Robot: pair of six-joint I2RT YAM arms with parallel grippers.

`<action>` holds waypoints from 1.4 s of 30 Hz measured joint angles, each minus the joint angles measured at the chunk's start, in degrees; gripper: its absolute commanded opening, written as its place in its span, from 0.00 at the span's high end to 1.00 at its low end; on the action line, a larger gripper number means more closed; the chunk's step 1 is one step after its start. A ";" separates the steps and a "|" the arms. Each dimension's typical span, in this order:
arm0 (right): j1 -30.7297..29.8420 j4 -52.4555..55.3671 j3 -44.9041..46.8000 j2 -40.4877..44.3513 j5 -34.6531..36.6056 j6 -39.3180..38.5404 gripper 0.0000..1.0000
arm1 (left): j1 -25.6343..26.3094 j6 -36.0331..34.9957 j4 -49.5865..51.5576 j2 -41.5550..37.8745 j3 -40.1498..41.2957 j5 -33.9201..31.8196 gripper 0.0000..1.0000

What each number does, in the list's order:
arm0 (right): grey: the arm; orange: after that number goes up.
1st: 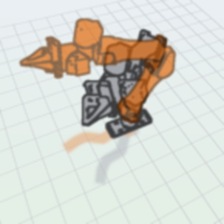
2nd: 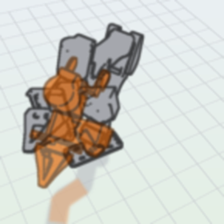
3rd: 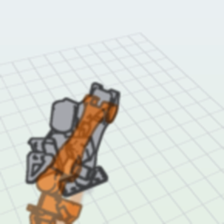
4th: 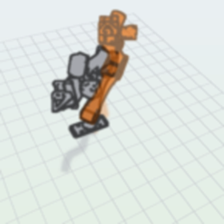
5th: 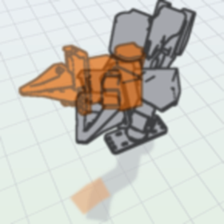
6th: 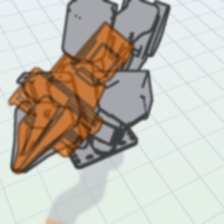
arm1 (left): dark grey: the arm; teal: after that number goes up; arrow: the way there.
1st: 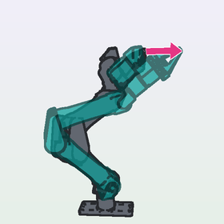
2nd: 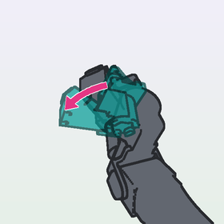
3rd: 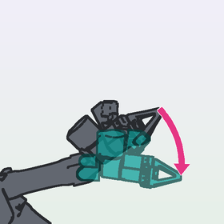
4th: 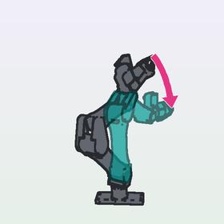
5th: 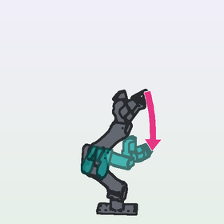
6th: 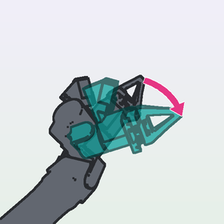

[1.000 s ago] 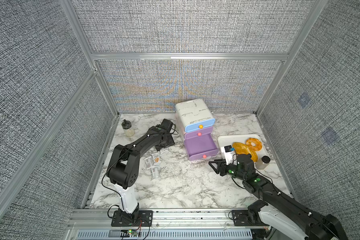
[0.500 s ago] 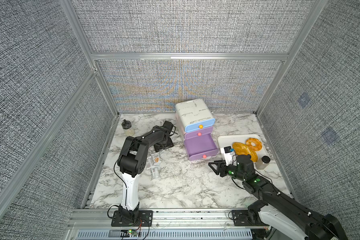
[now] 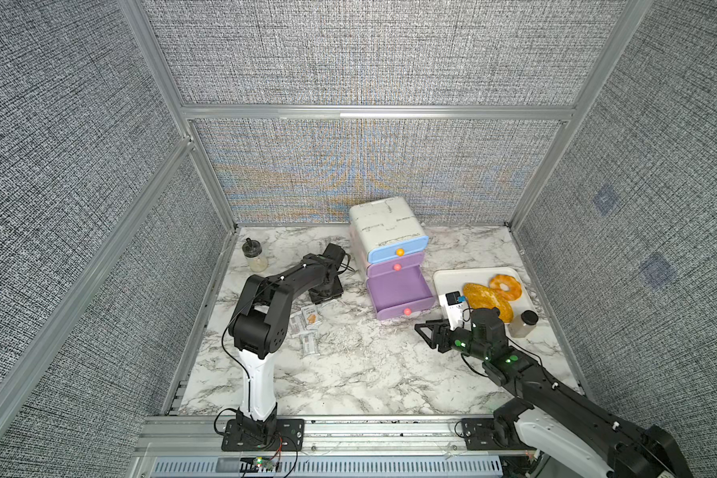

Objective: Place the cookies into the drawer by color
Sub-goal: Pick up the cookie at the center of the board, then place the cookie in the drawer.

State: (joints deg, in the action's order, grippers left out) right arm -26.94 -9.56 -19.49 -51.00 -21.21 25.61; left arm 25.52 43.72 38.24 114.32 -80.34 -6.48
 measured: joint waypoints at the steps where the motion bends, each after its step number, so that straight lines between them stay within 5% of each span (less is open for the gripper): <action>1: 0.00 -0.07 0.09 0.02 0.00 0.02 0.43 | 0.33 0.02 0.09 -0.96 0.28 0.00 0.59; 8: 0.02 -0.02 1.05 1.01 0.13 0.20 0.43 | 3.98 0.26 0.44 -7.19 0.87 -0.20 0.60; 16: 0.26 2.08 2.14 5.53 6.29 1.31 0.43 | 16.24 2.97 0.68 -14.47 -0.46 -3.43 0.60; 28: 0.66 4.94 3.52 8.70 10.60 2.36 0.43 | 25.73 4.68 -0.07 -6.86 -9.90 -7.41 0.59; 31: 0.70 5.29 3.61 9.03 10.58 2.56 0.43 | 25.81 4.22 0.13 -3.61 -13.11 -8.33 0.51; 36: 0.70 5.53 3.61 9.44 10.19 2.56 0.43 | 25.86 3.17 0.81 -1.99 -15.58 -10.14 0.21; 42: 0.72 5.62 3.61 9.60 8.76 2.56 0.38 | 25.88 3.21 1.22 -7.52 -9.70 -10.69 0.02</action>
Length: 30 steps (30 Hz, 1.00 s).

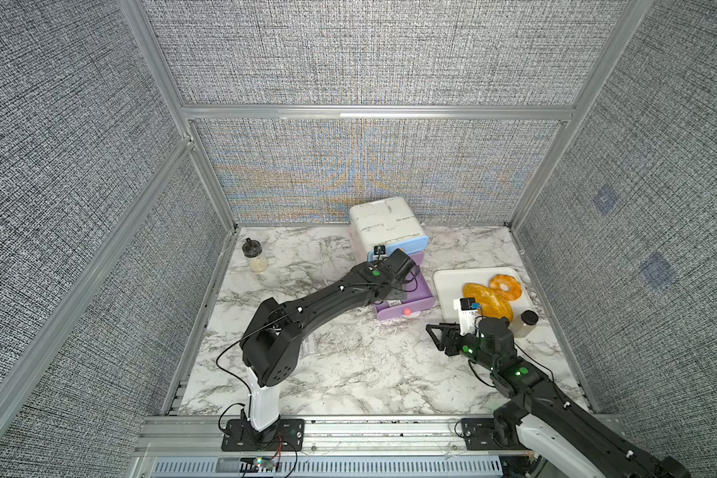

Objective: Place the cookies into the drawer by color
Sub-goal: Place the cookie in the drawer, then pick up the cookie at the center of the board.

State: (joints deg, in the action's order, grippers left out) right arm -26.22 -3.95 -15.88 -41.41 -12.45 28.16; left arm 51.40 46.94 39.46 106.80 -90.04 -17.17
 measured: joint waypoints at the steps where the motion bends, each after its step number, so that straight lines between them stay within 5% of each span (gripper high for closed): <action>1: 0.02 0.07 0.00 0.04 -0.11 0.00 0.36 | 0.00 0.02 0.11 -1.31 1.18 -0.24 0.01; 7: 0.02 0.44 0.00 0.59 -1.86 0.02 0.26 | -0.24 1.44 0.55 -9.97 11.43 -2.21 0.01; 12: -0.22 0.26 0.13 0.61 -3.98 0.00 0.02 | -0.94 3.72 1.57 -15.61 20.90 -3.04 0.01; 30: -12.28 -1.29 -1.44 -4.39 -4.61 -3.89 0.01 | -8.15 9.03 2.97 -26.88 42.60 -5.29 0.07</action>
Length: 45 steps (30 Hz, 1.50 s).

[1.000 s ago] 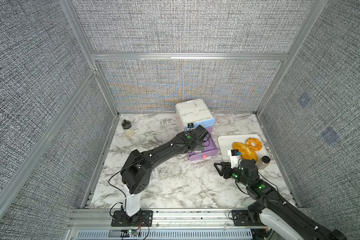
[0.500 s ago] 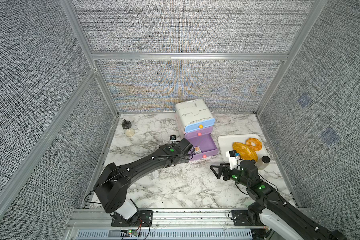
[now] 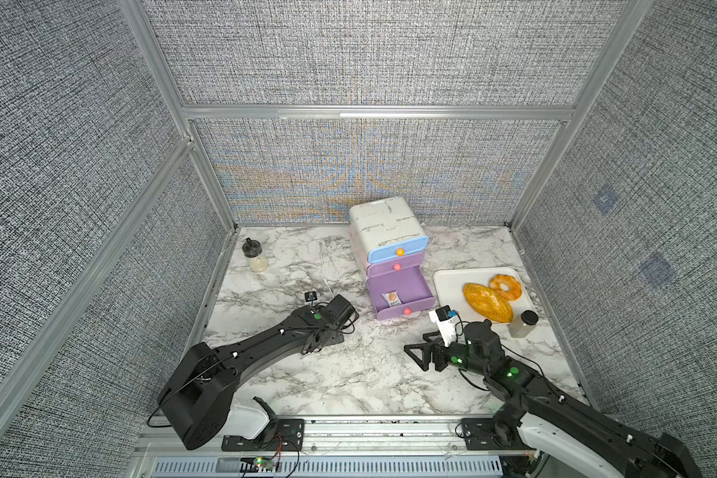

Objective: Place the cookies into the drawer by color
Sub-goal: Pick up the cookie at the center of the board.

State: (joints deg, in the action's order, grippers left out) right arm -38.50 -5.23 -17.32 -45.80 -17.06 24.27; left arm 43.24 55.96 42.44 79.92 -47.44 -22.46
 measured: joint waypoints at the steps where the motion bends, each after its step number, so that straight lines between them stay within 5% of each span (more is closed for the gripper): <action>1: -0.81 -0.22 -0.35 -0.63 0.63 -0.22 0.01 | -0.61 0.00 -0.04 0.00 0.44 0.11 0.07; 13: -3.13 -0.55 -1.11 -1.42 4.61 -1.03 0.04 | -5.90 -1.14 -5.01 5.51 3.28 3.89 0.19; 24: -3.15 -0.55 -0.96 0.09 5.86 -0.96 0.05 | -7.32 -1.97 -11.52 9.77 3.52 6.16 0.50; 30: -3.19 -0.55 -0.44 0.24 6.27 -0.76 0.05 | -7.34 -2.99 -10.10 7.54 3.56 7.78 0.57; 45: -3.15 2.54 1.44 1.60 17.22 3.89 0.01 | 3.80 -3.21 -3.32 5.70 -12.28 7.10 0.58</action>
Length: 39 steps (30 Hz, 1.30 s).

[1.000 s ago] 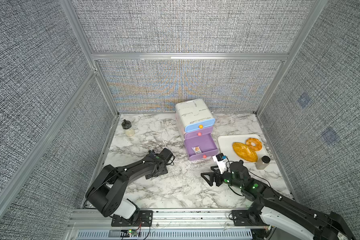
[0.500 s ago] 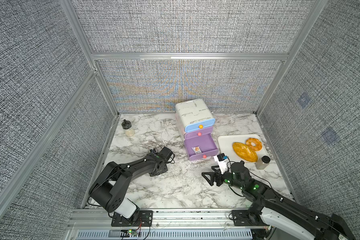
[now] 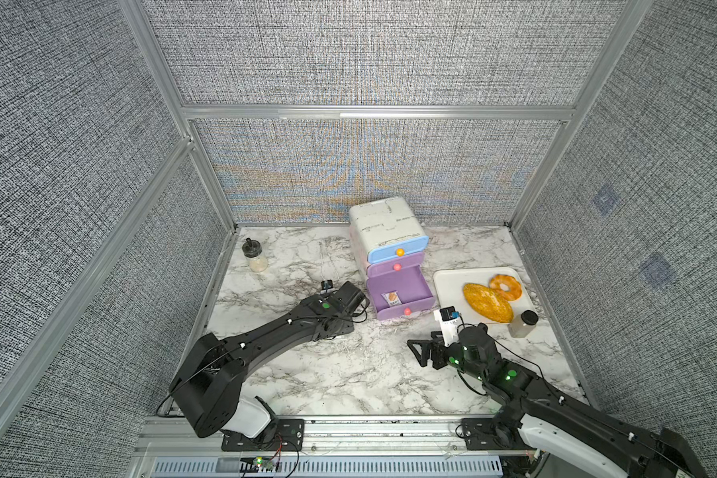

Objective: Place the cookies into the drawer by color
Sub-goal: Pick up the cookie at the center of the board, then place the cookie in the drawer, then move the cookie to the center of the board.

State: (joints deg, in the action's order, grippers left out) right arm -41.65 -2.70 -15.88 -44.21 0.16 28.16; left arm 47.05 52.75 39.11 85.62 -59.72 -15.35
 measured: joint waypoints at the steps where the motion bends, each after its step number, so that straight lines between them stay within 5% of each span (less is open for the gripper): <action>1: 0.00 0.63 0.13 0.02 1.36 0.83 0.01 | 1.07 -0.07 0.09 1.03 -2.03 -0.39 0.58; 17: 0.26 5.77 -1.62 -3.80 12.83 10.95 0.01 | 8.57 -9.90 1.84 29.49 -41.38 -7.41 0.61; 23: 0.33 6.38 -2.86 -5.38 11.93 12.63 0.01 | 7.63 -12.48 2.93 36.33 -48.96 -9.35 0.29; 25: 0.33 6.47 -3.30 -5.81 11.15 13.05 0.01 | 6.69 -12.83 3.28 35.93 -48.63 -9.77 0.16; 28: 0.33 6.45 -4.02 -6.64 9.46 13.00 0.01 | 5.01 -12.33 3.72 32.11 -43.93 -10.32 0.10; 39: 0.13 1.49 -3.39 -8.11 -2.34 6.43 0.02 | -5.01 -9.29 1.33 8.37 -15.76 -11.61 0.16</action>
State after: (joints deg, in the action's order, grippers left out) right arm -41.52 -1.21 -19.27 -52.31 -2.17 34.59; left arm 42.04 43.46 40.45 94.00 -75.48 -26.96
